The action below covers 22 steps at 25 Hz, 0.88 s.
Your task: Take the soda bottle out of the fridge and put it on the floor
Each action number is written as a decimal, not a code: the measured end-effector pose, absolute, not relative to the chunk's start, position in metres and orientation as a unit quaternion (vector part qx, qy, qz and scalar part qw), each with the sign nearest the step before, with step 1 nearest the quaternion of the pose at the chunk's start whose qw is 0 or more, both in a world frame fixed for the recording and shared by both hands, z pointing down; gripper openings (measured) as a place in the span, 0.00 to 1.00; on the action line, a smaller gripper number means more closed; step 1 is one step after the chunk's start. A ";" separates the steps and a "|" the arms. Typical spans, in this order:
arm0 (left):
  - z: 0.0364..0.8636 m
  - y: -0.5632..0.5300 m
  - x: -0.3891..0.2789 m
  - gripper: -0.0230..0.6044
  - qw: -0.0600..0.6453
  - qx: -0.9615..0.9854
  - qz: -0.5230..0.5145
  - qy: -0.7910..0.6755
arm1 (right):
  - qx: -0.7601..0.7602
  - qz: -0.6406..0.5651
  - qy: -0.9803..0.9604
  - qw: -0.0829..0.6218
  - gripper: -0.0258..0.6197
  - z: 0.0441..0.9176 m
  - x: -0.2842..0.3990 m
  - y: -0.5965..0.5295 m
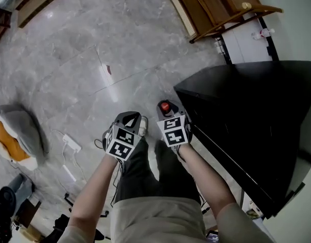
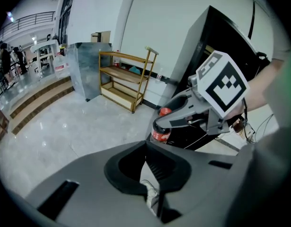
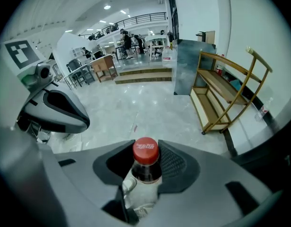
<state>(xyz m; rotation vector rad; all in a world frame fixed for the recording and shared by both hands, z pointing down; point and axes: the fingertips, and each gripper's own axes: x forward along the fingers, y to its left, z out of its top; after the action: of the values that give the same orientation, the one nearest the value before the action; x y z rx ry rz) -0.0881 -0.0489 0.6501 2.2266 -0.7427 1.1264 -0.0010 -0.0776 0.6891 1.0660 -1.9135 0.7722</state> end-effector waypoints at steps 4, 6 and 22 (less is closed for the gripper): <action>0.701 -0.047 -0.095 0.05 0.280 0.818 0.418 -0.277 | 0.421 0.299 -0.757 0.401 0.24 0.740 -0.010 -0.074; 0.728 -0.041 -0.099 0.05 0.287 0.816 0.421 -0.273 | 0.433 0.303 -0.751 0.396 0.24 0.765 -0.013 -0.068; 0.929 0.001 -0.110 0.05 0.367 0.783 0.434 -0.251 | 0.412 0.351 -0.716 0.440 0.24 0.964 -0.020 -0.027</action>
<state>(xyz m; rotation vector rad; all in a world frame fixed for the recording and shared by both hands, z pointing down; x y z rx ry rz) -0.1103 0.0009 0.9290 2.0125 -0.6446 1.1155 -0.0203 -0.0274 0.9639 1.0223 -1.7794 0.8724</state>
